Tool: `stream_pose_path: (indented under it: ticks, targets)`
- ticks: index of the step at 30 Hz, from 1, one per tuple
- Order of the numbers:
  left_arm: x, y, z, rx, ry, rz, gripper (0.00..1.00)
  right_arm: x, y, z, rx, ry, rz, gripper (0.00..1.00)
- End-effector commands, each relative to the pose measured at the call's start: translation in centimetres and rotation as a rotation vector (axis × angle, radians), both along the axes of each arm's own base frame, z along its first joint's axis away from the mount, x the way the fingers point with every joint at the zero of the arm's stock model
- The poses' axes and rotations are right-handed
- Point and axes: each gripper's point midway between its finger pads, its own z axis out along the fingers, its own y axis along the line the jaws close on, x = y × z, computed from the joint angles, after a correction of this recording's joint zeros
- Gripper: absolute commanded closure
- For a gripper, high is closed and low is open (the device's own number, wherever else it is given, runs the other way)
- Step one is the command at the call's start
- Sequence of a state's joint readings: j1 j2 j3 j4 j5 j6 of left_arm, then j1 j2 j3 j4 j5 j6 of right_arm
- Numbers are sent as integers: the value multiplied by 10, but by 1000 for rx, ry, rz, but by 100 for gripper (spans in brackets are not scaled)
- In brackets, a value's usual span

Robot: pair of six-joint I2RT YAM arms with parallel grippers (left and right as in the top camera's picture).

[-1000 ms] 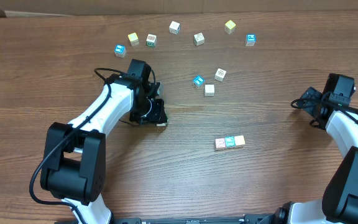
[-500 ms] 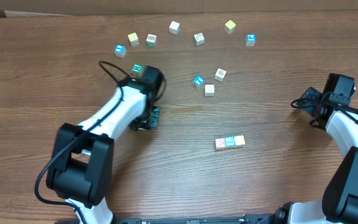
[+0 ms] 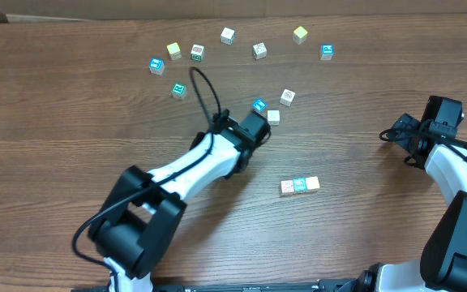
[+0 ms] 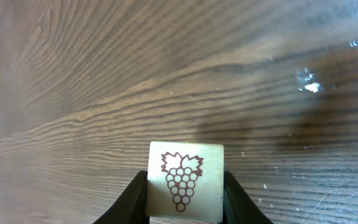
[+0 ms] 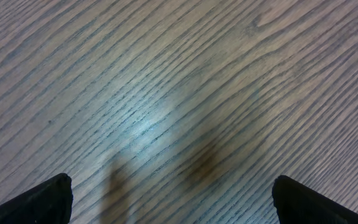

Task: Form a horizontal line

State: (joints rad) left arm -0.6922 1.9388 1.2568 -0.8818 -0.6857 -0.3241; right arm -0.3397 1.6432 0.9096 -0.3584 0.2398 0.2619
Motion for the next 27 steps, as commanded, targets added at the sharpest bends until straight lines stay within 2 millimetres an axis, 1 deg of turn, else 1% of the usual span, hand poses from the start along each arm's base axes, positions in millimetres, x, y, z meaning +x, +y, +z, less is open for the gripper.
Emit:
stream_pose_path:
  ticks: [1,5,9,11,12,13,14,15,18,20,24,27]
  targets:
    - [-1,-2,-5,111,-26,-24,80,2,-2,3,-5,-11,-5,0]
    - [-13,-2,-14,152,-31,6,84,2,-2,3,-5,-11,-6,0]
    - [-22,-6,-24,78,-25,85,85,2,-2,3,-5,-11,-5,0]
    - [-24,-9,-27,56,-12,93,85,2,-2,3,-5,-10,-5,0]
    - [-24,-9,-27,57,-12,93,82,2,-2,3,-5,-11,-5,0]
    - [-24,-9,-27,58,-10,90,70,2,-2,3,-5,-10,-5,0]
    - [-24,-9,-27,60,-7,84,61,2,-2,3,-5,-11,-5,0]
    - [-24,-9,-27,61,-3,79,59,2,-2,3,-5,-11,-6,0]
    - [-24,-10,-27,61,0,76,57,2,-2,3,-5,-11,-6,0]
    - [-24,-10,-28,58,1,77,52,2,-2,3,-5,-11,-5,0]
    - [-23,-11,-28,55,-2,77,51,2,-2,3,-5,-11,-6,0]
    - [-23,-11,-28,55,-2,77,56,2,-2,3,-5,-11,-6,0]
